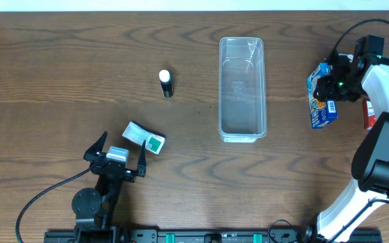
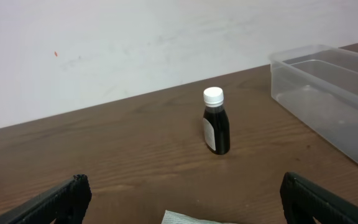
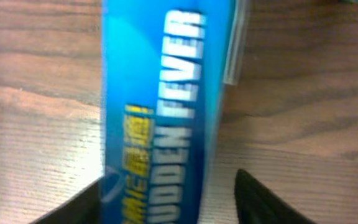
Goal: Pack container
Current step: 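Close the right gripper on the blue box and lift it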
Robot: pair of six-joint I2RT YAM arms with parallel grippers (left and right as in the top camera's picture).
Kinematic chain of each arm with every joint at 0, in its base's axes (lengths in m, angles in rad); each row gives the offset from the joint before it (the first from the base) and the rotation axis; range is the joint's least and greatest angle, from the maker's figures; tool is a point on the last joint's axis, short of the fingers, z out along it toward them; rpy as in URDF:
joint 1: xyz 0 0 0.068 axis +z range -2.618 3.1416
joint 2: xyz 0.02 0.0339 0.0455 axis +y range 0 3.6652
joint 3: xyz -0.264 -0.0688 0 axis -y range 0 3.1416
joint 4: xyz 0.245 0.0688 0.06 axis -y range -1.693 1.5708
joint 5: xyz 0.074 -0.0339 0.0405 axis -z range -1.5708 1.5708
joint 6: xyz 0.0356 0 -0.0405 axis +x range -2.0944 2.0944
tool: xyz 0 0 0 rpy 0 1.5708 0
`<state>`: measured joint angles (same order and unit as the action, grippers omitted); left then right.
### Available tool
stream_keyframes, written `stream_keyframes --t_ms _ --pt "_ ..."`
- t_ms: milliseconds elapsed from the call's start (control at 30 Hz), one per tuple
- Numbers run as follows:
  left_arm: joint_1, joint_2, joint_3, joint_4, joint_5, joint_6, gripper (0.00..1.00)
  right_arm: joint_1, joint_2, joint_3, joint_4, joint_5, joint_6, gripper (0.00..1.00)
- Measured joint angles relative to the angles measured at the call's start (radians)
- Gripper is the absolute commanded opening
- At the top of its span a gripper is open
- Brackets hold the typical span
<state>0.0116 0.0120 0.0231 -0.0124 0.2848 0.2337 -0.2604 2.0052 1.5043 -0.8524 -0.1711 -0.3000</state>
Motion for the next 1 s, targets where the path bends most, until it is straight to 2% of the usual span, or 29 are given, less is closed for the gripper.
stream_keyframes --t_ms 133,233,500,633,767,1000 --pt "0.0 0.0 0.0 0.0 0.0 0.0 0.98 0.007 0.0 0.0 0.001 -0.002 0.014 0.45" --pt "0.0 0.0 0.0 0.0 0.0 0.0 0.98 0.007 0.0 0.0 0.001 -0.004 0.024 0.36" --pt "0.0 0.0 0.0 0.0 0.0 0.0 0.98 0.007 0.0 0.021 -0.031 -0.006 0.051 0.25" --pt "0.0 0.0 0.0 0.0 0.0 0.0 0.98 0.007 0.0 0.075 -0.082 -0.009 0.066 0.25" --pt "0.0 0.0 0.0 0.0 0.0 0.0 0.98 0.01 0.0 0.146 -0.148 -0.009 0.083 0.11" --pt "0.0 0.0 0.0 0.0 0.0 0.0 0.98 0.022 0.0 0.198 -0.188 -0.012 0.1 0.11"
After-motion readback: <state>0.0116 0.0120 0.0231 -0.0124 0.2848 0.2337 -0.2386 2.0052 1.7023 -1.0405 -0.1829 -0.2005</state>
